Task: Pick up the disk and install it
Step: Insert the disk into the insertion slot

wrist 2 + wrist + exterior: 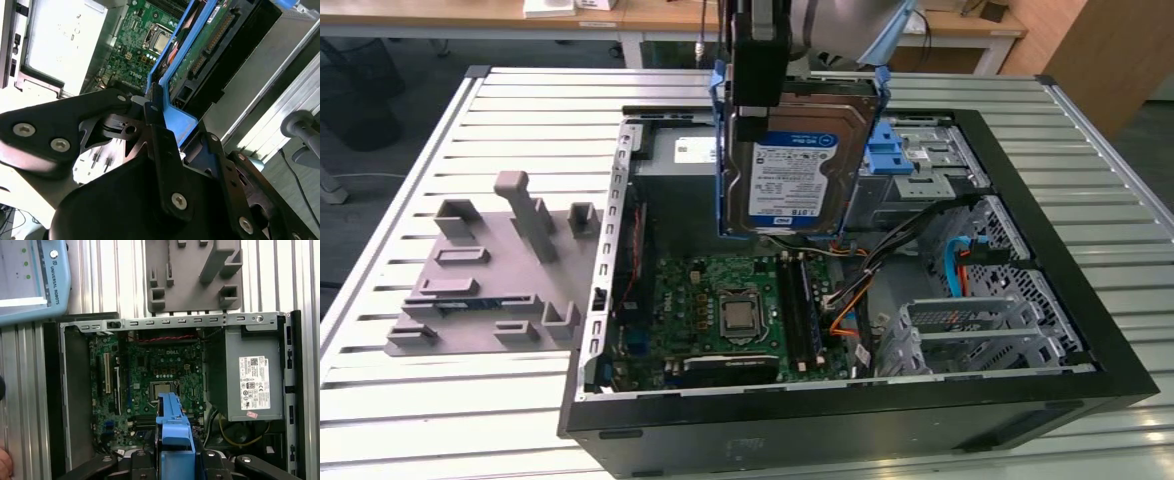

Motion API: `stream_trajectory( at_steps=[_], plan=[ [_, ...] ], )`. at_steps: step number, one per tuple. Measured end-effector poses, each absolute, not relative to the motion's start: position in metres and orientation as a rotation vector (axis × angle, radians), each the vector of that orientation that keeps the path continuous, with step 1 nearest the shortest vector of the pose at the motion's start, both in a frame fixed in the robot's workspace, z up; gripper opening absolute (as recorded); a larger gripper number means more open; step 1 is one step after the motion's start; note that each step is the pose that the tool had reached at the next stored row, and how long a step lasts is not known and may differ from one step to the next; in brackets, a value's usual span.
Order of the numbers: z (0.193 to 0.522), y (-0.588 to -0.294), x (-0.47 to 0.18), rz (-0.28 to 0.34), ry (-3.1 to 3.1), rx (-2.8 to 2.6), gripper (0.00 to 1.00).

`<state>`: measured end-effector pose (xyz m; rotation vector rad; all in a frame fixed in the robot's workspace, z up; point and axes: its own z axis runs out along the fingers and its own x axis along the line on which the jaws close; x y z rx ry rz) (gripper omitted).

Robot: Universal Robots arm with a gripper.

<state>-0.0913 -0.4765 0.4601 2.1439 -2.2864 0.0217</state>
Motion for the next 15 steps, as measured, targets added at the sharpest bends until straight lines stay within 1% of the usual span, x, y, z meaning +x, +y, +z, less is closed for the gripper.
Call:
stream_trajectory(
  at_steps=[7, 15],
  plan=[
    [0.460, -0.477, -0.072, 0.022, -2.286, 2.144, 0.36],
    [0.460, -0.477, -0.072, 0.024, -2.285, 2.143, 0.36]
  ],
)
